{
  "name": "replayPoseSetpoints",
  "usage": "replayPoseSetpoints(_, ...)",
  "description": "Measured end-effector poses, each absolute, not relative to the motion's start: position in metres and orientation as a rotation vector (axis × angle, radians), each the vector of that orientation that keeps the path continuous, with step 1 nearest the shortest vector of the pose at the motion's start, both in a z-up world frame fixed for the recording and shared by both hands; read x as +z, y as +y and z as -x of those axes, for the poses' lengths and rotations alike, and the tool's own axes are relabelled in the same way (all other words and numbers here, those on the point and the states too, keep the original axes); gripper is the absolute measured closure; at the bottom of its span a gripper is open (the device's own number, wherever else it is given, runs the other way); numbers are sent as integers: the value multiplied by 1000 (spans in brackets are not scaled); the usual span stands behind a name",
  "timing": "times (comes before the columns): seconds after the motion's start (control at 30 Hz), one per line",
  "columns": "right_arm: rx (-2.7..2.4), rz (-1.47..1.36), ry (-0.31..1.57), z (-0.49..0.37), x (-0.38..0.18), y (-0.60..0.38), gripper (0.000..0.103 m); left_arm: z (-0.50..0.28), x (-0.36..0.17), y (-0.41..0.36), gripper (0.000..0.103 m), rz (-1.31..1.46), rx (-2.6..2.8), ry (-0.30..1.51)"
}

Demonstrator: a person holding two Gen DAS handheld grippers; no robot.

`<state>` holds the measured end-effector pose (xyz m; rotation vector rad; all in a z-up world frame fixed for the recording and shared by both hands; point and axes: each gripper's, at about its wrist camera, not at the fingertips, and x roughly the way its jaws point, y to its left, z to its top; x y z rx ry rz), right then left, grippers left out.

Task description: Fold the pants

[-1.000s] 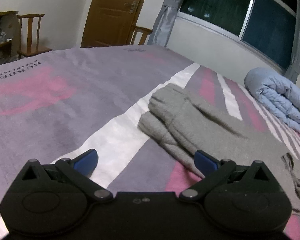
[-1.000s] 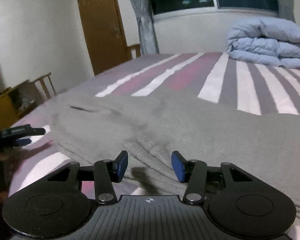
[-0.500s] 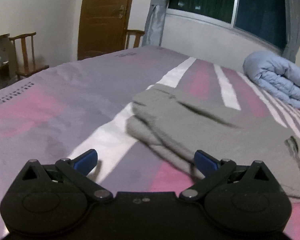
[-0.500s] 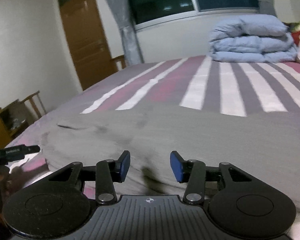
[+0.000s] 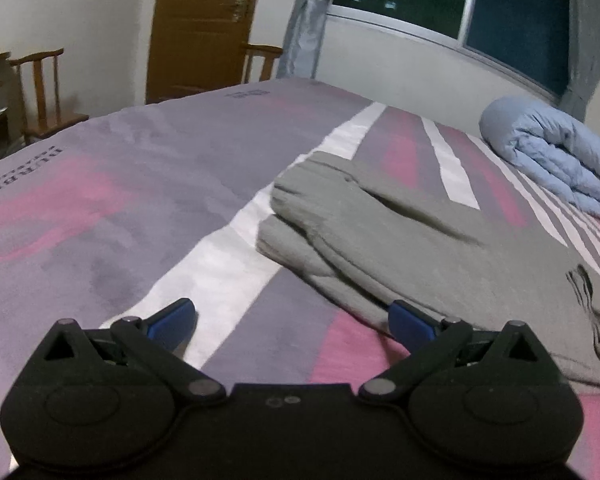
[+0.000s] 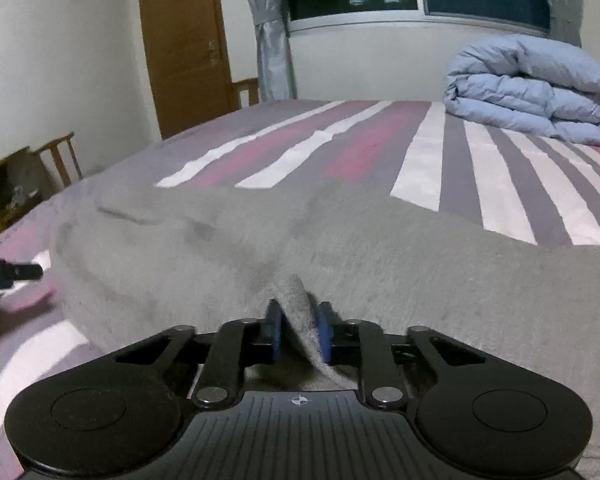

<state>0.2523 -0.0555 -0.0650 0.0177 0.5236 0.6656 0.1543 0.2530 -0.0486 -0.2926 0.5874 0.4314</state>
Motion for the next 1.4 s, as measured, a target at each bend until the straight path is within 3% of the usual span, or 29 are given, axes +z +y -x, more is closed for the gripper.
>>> replayPoseSetpoints(0.1, 709, -16, 444, -234, -49, -60, 91, -154, -49, 251, 6, 283, 421, 588)
replayPoseSetpoints(0.23, 748, 92, 571, -235, -71, -47, 89, -152, -50, 255, 6, 307, 434, 585)
replayPoseSetpoints(0.33, 741, 47, 539, -232, -67, -57, 87, -152, -52, 257, 6, 324, 440, 586)
replayPoseSetpoints(0.57, 578, -142, 433, -223, -34, -150, 87, -154, -49, 251, 6, 315, 433, 567)
replayPoseSetpoints(0.77, 378, -238, 475, -226, -42, -228, 87, -162, -48, 241, 6, 284, 420, 567)
replayPoseSetpoints(1.03, 637, -190, 512, -221, -37, -171, 86, -168, -48, 236, 6, 265, 418, 570)
replayPoseSetpoints(1.07, 667, -162, 513, -222, -37, -157, 84, -166, -47, 237, 6, 269, 419, 568)
replayPoseSetpoints(1.13, 723, -118, 517, -224, -39, -132, 59, -162, -46, 239, 6, 267, 431, 570)
replayPoseSetpoints(1.2, 731, -98, 496, -222, -42, -116, 50, -155, -44, 243, 6, 262, 453, 572)
replayPoseSetpoints(1.4, 796, 26, 513, -220, -54, -83, 50, -131, -45, 263, 6, 353, 483, 564)
